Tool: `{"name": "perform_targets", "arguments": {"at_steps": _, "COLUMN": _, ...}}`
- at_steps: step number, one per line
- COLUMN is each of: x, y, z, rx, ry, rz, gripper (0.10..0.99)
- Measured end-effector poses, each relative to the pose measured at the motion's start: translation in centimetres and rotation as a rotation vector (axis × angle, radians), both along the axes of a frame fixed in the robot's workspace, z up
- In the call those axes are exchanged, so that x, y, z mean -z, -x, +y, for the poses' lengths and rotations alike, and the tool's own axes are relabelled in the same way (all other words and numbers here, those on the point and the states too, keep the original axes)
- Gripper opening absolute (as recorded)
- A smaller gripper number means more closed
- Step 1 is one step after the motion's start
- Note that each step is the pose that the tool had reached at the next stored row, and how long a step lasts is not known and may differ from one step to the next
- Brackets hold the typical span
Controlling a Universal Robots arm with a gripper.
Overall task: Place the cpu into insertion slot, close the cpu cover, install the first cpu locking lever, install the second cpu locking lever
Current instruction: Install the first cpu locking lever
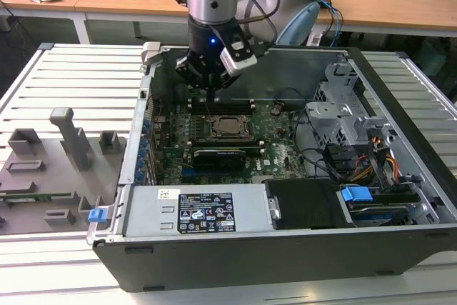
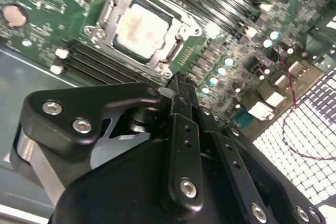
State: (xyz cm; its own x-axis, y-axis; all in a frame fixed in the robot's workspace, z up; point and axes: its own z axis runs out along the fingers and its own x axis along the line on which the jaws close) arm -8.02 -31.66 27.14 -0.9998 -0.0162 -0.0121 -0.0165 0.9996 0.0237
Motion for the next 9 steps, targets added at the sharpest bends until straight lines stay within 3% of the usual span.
{"name": "perform_targets", "arguments": {"at_steps": 5, "x": 0.44, "y": 1.64, "z": 0.01, "rx": -0.001, "ry": -0.003, "rz": -0.0038, "gripper": 0.106}}
{"name": "perform_targets", "arguments": {"at_steps": 9, "x": 0.77, "y": 2.36, "z": 0.08, "rx": -0.004, "ry": -0.003, "rz": -0.0039, "gripper": 0.106}}
